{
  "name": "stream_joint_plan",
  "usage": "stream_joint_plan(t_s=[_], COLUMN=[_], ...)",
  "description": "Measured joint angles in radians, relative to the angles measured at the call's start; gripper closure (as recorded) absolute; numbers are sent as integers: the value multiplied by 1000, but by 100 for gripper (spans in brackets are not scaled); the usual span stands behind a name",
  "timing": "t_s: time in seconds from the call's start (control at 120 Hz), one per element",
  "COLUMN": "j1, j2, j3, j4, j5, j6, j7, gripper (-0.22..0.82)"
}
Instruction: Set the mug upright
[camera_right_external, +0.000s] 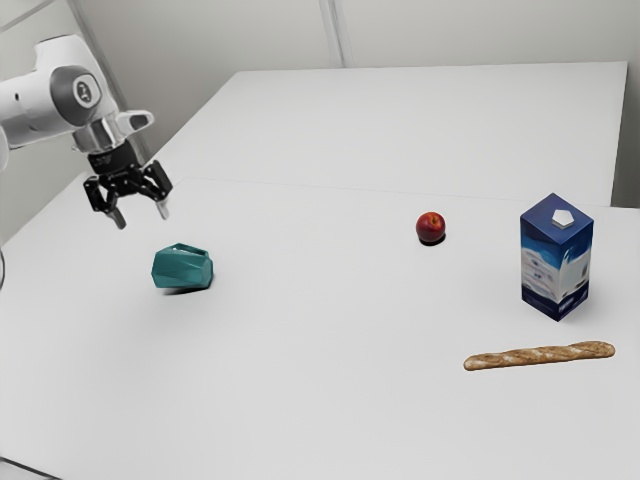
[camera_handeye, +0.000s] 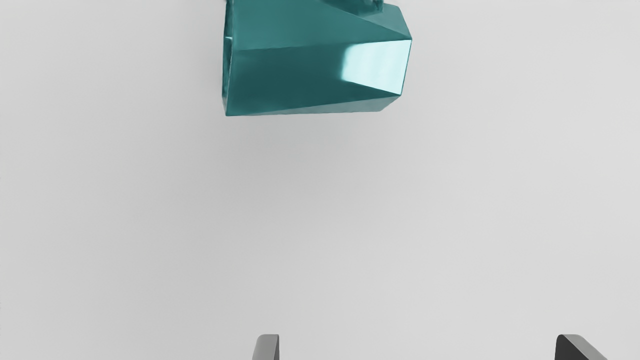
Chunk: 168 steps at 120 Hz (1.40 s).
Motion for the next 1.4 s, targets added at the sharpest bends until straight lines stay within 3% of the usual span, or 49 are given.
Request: stream_joint_plan(t_s=[0.308,0.575,0.967,1.4], j1=[117,185,256,324], j2=[133,218,274,311], j3=[7,7,7,7], j4=[-12,-12,-11,-33], j5=[-223,-407,-574,-784], j6=[139,187,172,74], j7=[219,395,609,784], gripper=[0,0,0,0])
